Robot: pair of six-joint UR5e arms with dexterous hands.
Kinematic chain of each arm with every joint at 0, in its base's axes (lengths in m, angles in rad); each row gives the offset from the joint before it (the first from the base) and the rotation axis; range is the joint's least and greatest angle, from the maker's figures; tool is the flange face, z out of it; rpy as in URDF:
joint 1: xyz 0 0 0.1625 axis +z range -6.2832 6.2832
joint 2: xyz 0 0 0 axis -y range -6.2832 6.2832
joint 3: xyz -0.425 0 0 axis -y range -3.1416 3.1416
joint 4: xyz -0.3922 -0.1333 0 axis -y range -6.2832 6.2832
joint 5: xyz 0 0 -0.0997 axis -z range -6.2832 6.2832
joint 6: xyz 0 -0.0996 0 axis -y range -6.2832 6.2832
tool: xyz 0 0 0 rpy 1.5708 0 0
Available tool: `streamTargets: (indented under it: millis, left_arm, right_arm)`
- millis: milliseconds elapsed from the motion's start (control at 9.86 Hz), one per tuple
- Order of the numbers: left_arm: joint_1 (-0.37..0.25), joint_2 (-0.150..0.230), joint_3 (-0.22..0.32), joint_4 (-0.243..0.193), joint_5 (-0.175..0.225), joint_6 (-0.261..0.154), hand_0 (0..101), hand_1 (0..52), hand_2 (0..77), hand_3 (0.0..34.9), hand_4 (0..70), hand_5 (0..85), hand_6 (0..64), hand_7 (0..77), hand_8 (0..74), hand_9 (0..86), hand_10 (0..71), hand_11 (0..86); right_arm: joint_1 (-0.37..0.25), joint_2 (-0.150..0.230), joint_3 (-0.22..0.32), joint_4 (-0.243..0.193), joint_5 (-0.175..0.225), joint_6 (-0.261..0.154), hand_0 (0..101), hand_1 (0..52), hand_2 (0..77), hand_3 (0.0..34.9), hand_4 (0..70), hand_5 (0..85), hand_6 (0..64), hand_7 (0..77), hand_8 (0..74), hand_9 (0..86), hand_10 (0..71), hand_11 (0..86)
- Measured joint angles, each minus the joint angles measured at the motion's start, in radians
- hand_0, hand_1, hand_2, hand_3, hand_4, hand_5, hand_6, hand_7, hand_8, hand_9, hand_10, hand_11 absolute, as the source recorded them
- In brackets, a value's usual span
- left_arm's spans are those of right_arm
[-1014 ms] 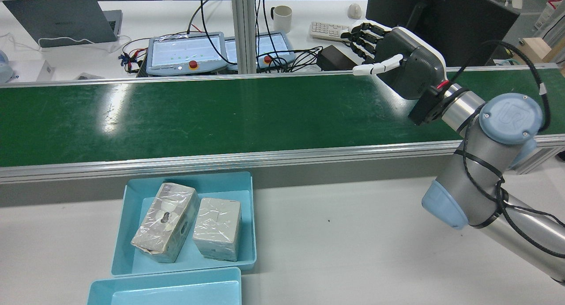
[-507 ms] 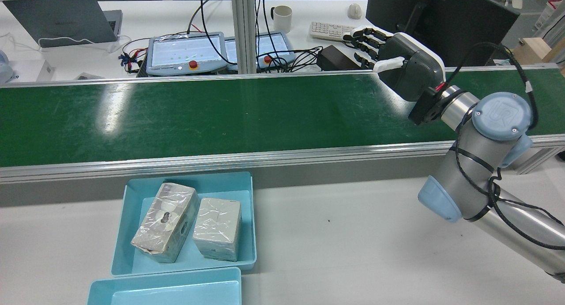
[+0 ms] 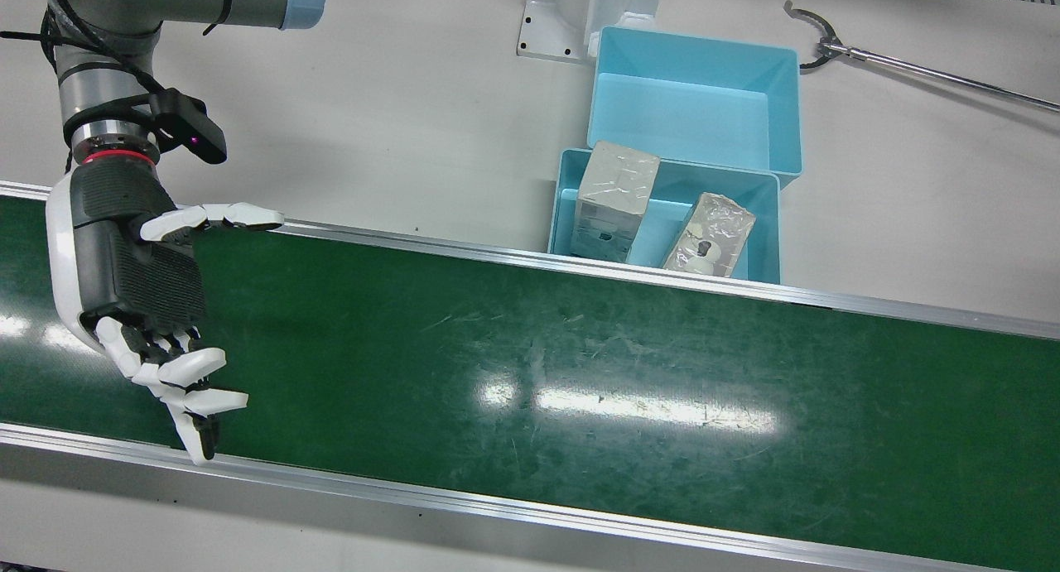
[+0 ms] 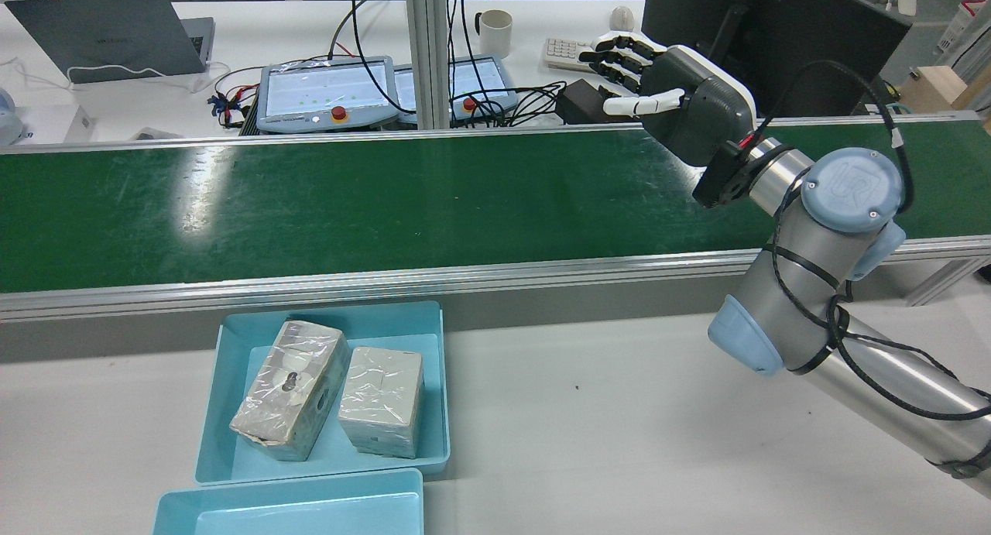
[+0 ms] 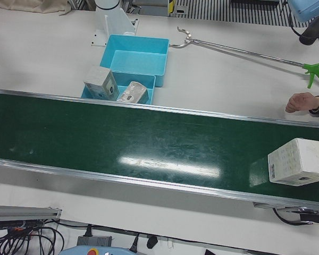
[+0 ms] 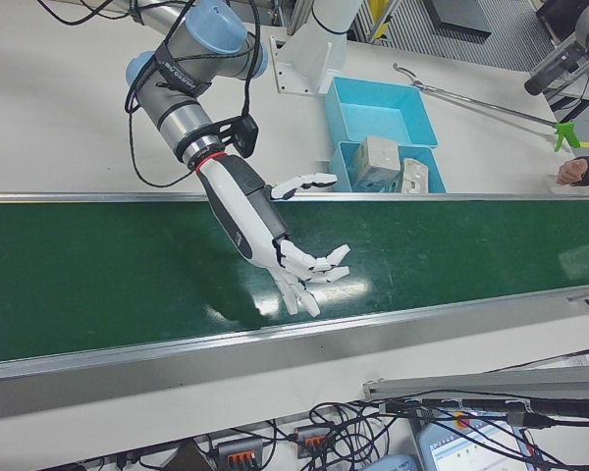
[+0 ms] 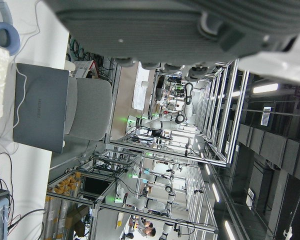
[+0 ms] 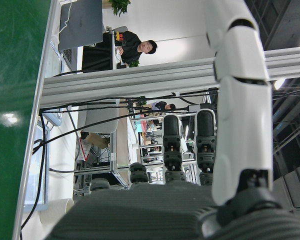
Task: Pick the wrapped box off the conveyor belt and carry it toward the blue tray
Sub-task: 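Lower the open right hand toward the conveyor belt surface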
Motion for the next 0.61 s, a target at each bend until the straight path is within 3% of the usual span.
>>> streamTargets:
  millis: [203, 304, 406, 507, 609]
  left_arm:
    - [0.000, 0.000, 0.000, 0.000, 0.000, 0.000, 0, 0.0, 0.5, 0.0, 0.0, 1.1, 0.0, 0.0, 0.0, 0.0, 0.0, 0.0]
    - [0.000, 0.000, 0.000, 0.000, 0.000, 0.000, 0, 0.0, 0.5, 0.0, 0.0, 1.1, 0.0, 0.0, 0.0, 0.0, 0.0, 0.0]
    - [0.000, 0.000, 0.000, 0.000, 0.000, 0.000, 0, 0.0, 1.1, 0.0, 0.0, 1.1, 0.0, 0.0, 0.0, 0.0, 0.5, 0.0]
    - [0.000, 0.000, 0.000, 0.000, 0.000, 0.000, 0, 0.0, 0.5, 0.0, 0.0, 1.1, 0.5, 0.0, 0.0, 0.0, 0.5, 0.0]
    - [0.000, 0.000, 0.000, 0.000, 0.000, 0.000, 0, 0.0, 0.5, 0.0, 0.0, 1.1, 0.0, 0.5, 0.0, 0.0, 0.5, 0.0]
  right_arm:
    - [-0.007, 0.011, -0.040, 0.058, -0.001, 0.000, 50, 18.0, 19.1, 16.9, 18.0, 37.6, 9.3, 27.8, 2.2, 8.2, 2.7, 1.6]
    - [-0.009, 0.017, -0.057, 0.084, -0.002, 0.001, 49, 18.0, 21.3, 14.3, 18.0, 37.6, 9.3, 27.8, 2.2, 8.2, 2.7, 6.5]
    - [-0.011, 0.021, -0.068, 0.097, -0.002, 0.001, 49, 18.0, 21.3, 14.3, 18.0, 37.6, 9.3, 27.8, 2.2, 8.2, 2.7, 6.5]
    - [-0.012, 0.024, -0.073, 0.104, -0.003, 0.001, 49, 13.6, 18.5, 13.2, 21.3, 39.3, 9.8, 30.5, 2.2, 9.3, 0.5, 2.2]
    - [-0.012, 0.025, -0.076, 0.106, -0.003, 0.001, 50, 16.4, 21.8, 13.2, 22.9, 41.5, 10.4, 32.2, 2.7, 9.3, 0.5, 2.2]
